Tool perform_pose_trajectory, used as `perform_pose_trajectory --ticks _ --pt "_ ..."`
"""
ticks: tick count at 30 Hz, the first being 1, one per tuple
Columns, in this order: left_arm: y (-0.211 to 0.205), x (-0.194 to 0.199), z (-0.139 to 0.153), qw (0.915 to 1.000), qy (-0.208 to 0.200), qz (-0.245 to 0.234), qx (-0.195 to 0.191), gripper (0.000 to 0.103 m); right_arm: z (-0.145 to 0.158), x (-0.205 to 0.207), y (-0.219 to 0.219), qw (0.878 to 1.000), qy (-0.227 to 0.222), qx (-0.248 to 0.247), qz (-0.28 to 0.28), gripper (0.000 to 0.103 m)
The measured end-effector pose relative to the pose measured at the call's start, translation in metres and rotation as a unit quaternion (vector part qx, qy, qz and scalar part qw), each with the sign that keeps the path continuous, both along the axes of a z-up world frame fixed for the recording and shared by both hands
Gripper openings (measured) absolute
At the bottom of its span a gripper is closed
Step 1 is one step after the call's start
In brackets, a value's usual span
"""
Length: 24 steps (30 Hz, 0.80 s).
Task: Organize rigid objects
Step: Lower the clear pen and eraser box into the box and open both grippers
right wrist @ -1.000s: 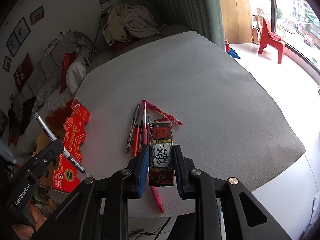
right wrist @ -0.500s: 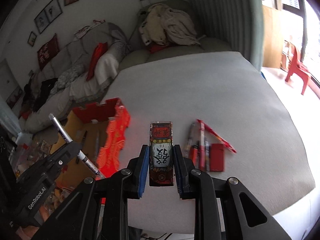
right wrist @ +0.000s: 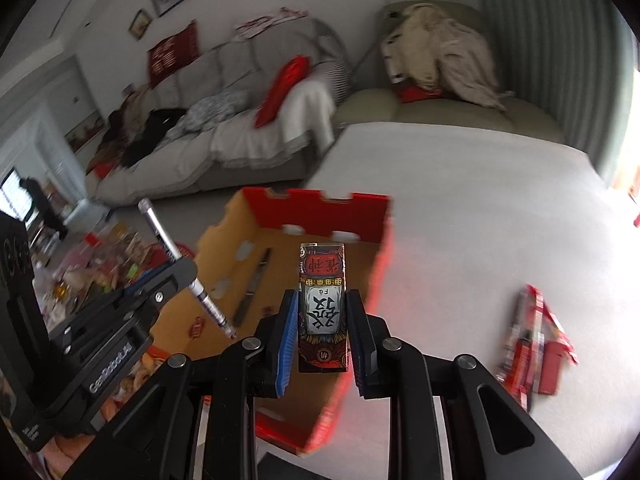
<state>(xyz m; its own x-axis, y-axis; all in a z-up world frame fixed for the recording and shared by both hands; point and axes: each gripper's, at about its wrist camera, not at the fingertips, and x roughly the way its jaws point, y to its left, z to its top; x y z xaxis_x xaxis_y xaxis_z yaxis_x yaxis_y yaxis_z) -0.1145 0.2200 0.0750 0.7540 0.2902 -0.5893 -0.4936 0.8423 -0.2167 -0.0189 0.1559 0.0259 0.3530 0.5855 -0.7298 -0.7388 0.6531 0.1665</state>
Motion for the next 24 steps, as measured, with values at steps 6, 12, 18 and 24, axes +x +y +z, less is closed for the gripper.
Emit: perform_pose_trajectory --ticks 6,12,18,24 --pt "0.031 0.004 -0.013 0.9994 0.026 0.023 0.008 0.011 -0.016 0.001 0.044 0.999 0.008 -0.011 0.032 0.025" --pt "0.049 0.028 -0.03 0.9985 0.05 0.022 0.002 0.011 -0.03 0.016 0.07 0.999 0.027 -0.025 0.039 0.025" --pt "0.06 0.051 -0.043 0.9972 0.071 0.021 -0.011 0.011 -0.04 0.04 0.08 0.998 0.051 -0.031 0.024 0.025" --pt "0.06 0.068 -0.047 0.9959 0.089 0.016 0.001 0.01 -0.048 0.056 0.086 0.997 0.069 -0.035 0.014 0.025"
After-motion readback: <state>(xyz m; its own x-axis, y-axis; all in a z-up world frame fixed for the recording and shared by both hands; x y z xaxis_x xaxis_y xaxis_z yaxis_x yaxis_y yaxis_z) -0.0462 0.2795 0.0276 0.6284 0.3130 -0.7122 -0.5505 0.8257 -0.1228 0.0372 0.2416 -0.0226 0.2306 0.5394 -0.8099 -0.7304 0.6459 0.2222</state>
